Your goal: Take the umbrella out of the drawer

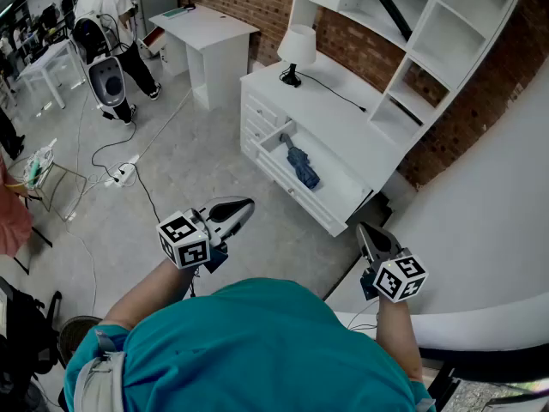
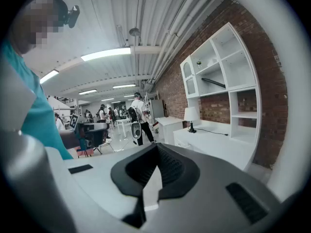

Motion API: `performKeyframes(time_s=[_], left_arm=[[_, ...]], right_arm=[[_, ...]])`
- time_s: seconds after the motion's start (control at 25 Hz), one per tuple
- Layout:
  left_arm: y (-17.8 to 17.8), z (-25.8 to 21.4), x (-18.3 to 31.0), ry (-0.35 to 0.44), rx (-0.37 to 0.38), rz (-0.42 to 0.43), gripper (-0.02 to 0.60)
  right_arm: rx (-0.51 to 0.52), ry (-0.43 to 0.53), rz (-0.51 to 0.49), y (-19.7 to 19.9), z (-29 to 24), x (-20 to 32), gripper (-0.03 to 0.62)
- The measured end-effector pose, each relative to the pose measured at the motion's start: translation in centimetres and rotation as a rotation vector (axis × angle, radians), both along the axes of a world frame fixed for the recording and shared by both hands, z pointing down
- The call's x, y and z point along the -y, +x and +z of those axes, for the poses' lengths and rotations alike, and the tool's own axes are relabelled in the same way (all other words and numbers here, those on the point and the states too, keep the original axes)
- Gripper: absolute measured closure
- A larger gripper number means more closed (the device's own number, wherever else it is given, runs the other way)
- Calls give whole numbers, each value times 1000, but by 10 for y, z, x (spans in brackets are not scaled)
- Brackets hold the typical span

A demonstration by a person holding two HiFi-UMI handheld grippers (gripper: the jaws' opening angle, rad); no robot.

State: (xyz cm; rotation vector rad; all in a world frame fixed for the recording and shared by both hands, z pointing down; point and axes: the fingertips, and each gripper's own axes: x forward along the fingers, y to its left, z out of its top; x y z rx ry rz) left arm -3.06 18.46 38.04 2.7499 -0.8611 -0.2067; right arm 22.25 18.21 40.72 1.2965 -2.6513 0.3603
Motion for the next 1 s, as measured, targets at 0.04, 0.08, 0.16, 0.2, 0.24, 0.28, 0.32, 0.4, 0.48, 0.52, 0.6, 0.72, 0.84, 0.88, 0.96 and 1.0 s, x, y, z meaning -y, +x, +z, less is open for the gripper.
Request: performKeyframes(time_s=[0.04,0.08,0.16,0.2,0.24,0.28,0.32,0.4,0.48,0.52,0.6,0.72,0.84,0.88,0.96,1.0], left_arm=[[1,-1,-1,0,2,3,568],[2,-1,-2,1,4,6,567],[5,-1,-3,0,7,11,568],[6,-1,-2,-1,8,13,568],[8,-1,-2,-2,9,13,568],[9,0,-1,-4,10,14,568],[9,0,-1,-6,11,15,568],[11,0,-1,-9,13,16,568],[15,-1,0,-9,16,17,568],[18,-1,0,-9,18,17,568],[25,-4,0,-9,24,15,568],[40,-8,-3,-8,36,12,568],[62,-11,-10,-13,48,14,568],[70,-12,-13,-15,50,16,568],[84,-14,-20,-18,50,17,568],[90,-14,-24,-21,49,15,568]], right_arm=[[1,2,0,0,-1,0,574],[2,3,0,-1,-2,0,574],[6,5,1,1,-3,0,574],[7,6,1,2,-4,1,574],[9,6,3,3,-3,1,574],[10,7,4,4,-3,2,574],[12,7,5,5,-3,2,574],[18,9,8,8,-3,1,574],[27,9,10,11,-3,1,574],[33,7,9,13,-2,1,574],[44,3,4,17,-2,0,574],[67,6,3,25,-4,-1,572],[73,12,-5,38,-4,-8,572],[69,16,-11,41,-3,-11,572],[60,23,-30,46,1,-20,572],[57,27,-42,47,4,-24,572]])
